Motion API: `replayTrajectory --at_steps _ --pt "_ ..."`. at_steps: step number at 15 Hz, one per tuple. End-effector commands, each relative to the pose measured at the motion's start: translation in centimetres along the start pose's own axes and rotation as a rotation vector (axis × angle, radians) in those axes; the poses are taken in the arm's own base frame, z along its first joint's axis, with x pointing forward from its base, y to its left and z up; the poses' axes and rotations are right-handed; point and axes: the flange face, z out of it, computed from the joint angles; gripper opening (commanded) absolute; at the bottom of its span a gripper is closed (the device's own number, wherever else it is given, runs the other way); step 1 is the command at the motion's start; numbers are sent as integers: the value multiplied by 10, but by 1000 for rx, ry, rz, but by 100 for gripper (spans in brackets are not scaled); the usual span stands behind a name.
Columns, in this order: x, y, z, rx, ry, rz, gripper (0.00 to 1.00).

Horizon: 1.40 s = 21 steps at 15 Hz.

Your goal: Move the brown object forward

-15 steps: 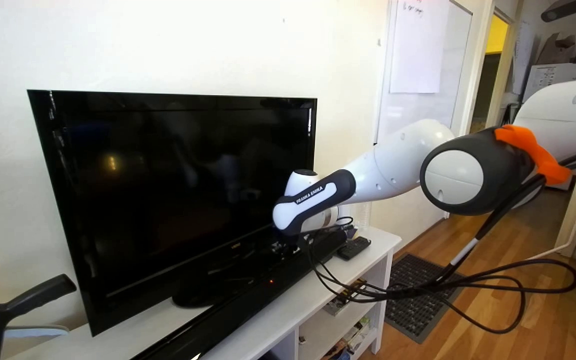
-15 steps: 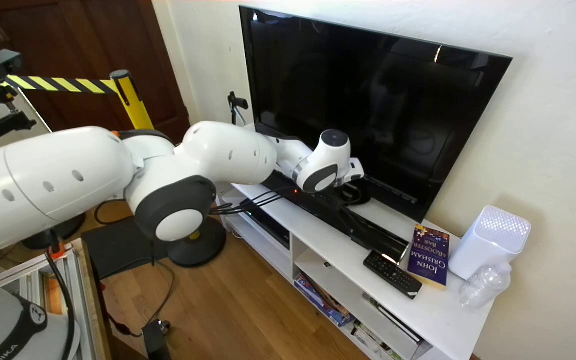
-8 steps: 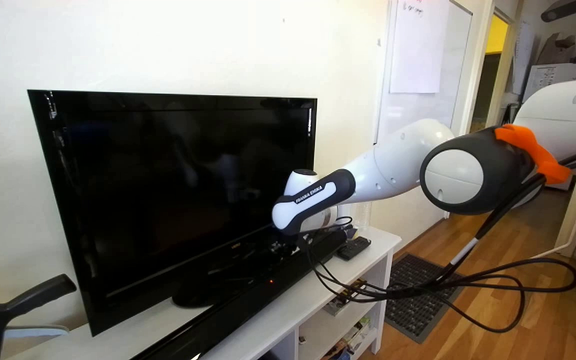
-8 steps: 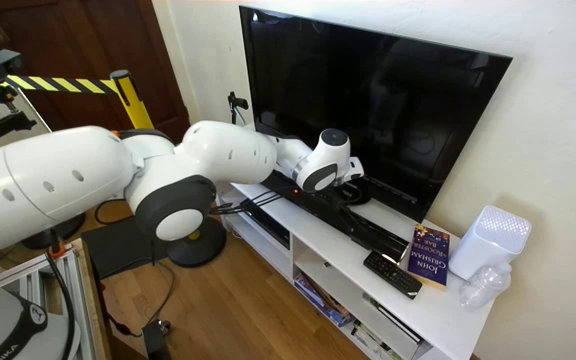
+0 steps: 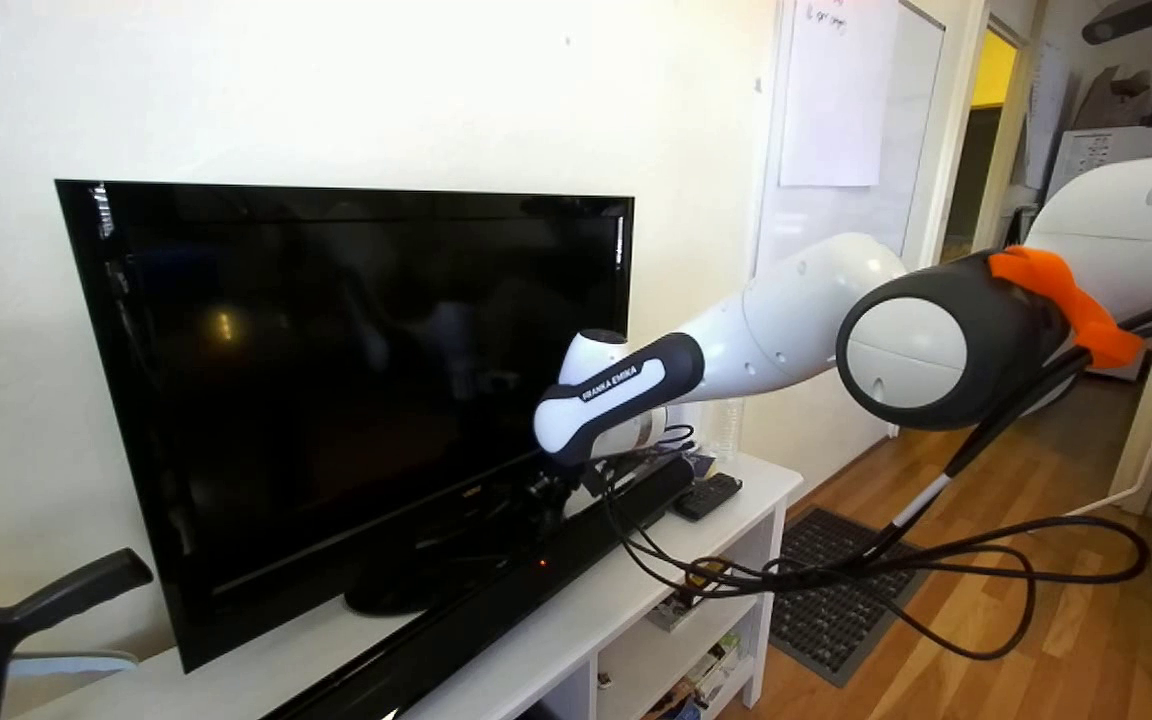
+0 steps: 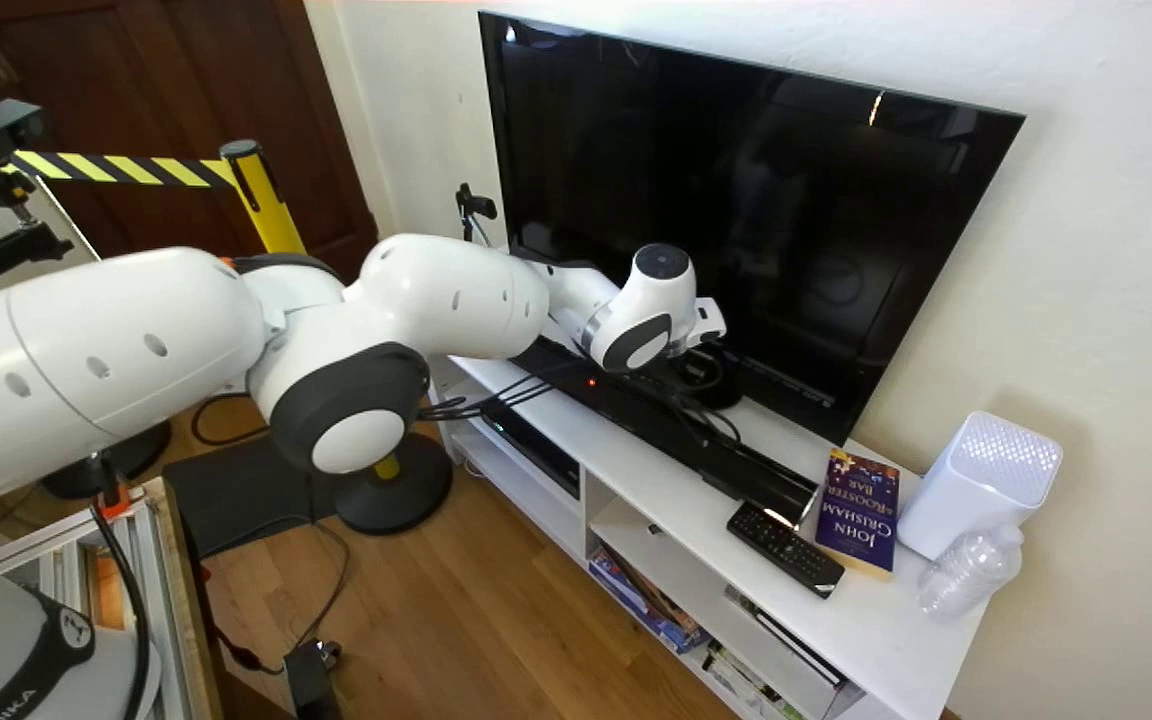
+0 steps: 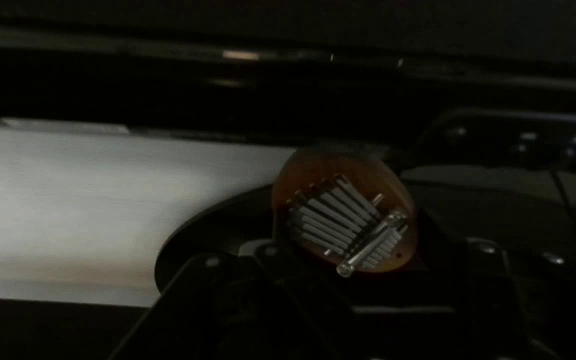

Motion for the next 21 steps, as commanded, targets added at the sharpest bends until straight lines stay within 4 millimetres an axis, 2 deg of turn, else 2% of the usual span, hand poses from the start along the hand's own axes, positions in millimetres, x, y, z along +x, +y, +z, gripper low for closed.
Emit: replayTrajectory --at_steps 1,7,12,14,17,21 --pt "16 -5 -14 -6 27 -24 39" --pt "41 -9 -43 -51 35 -68 39" --pt "56 -2 -72 -114 -14 -92 39" --pt "57 7 -79 -150 -28 -67 39" --pt "57 35 -97 -241 -15 -7 39" --pt "50 79 -116 -385 -7 160 39"
